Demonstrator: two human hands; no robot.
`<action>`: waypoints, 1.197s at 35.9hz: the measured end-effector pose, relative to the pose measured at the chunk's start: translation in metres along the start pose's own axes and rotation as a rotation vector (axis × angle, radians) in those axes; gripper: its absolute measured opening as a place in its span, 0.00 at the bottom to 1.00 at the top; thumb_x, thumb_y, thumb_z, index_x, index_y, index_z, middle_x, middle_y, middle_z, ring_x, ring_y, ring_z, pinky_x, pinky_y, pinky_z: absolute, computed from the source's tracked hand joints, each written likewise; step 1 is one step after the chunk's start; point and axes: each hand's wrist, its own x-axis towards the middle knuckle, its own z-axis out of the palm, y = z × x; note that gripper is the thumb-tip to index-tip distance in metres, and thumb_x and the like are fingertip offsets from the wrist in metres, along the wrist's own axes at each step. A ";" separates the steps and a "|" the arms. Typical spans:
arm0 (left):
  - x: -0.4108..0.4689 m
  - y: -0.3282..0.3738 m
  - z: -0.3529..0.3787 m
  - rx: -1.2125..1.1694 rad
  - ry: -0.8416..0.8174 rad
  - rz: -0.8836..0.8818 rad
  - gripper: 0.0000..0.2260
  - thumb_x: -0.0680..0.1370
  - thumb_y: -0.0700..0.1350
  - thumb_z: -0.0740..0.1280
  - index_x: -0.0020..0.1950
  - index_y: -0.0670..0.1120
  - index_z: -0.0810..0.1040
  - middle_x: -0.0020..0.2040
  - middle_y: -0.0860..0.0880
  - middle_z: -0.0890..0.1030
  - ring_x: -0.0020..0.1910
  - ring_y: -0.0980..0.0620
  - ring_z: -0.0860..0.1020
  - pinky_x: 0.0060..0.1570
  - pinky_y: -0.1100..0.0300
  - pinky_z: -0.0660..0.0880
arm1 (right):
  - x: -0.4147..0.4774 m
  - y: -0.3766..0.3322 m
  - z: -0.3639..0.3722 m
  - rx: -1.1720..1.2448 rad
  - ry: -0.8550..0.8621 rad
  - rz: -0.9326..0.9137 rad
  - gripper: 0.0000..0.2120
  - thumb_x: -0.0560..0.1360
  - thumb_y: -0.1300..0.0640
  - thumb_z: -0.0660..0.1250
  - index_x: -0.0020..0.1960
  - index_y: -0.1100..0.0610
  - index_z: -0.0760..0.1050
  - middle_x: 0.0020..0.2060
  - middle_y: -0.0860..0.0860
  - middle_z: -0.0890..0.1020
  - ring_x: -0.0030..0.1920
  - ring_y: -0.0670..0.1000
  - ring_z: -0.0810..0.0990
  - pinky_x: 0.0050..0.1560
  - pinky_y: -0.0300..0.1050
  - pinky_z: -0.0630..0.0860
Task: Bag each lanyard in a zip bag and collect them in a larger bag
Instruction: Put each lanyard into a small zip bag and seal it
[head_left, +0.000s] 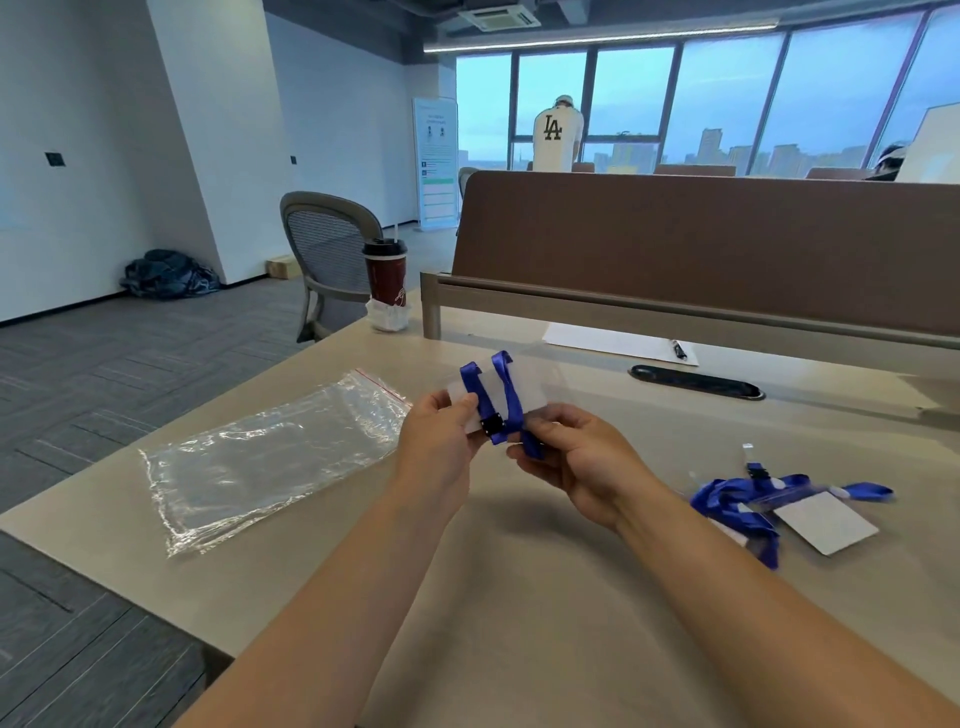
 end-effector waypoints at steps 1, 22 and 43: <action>-0.001 0.000 0.001 -0.003 0.024 -0.003 0.05 0.82 0.37 0.62 0.51 0.47 0.74 0.53 0.43 0.81 0.53 0.46 0.82 0.52 0.52 0.81 | -0.001 0.000 0.002 0.004 0.000 0.002 0.07 0.80 0.63 0.64 0.56 0.60 0.79 0.45 0.57 0.87 0.46 0.56 0.86 0.54 0.52 0.82; -0.006 -0.008 0.007 -0.007 -0.010 0.039 0.16 0.77 0.32 0.64 0.65 0.41 0.73 0.57 0.39 0.81 0.56 0.41 0.82 0.56 0.49 0.80 | 0.001 -0.003 0.019 0.084 0.156 -0.070 0.07 0.74 0.63 0.72 0.50 0.64 0.77 0.44 0.61 0.85 0.42 0.57 0.85 0.45 0.49 0.83; 0.004 0.006 -0.043 0.653 -0.063 -0.014 0.15 0.79 0.35 0.64 0.64 0.46 0.72 0.51 0.44 0.79 0.48 0.45 0.81 0.47 0.49 0.83 | 0.005 0.002 0.017 -0.468 0.105 -0.139 0.03 0.77 0.63 0.69 0.49 0.62 0.77 0.43 0.58 0.84 0.41 0.53 0.86 0.45 0.46 0.83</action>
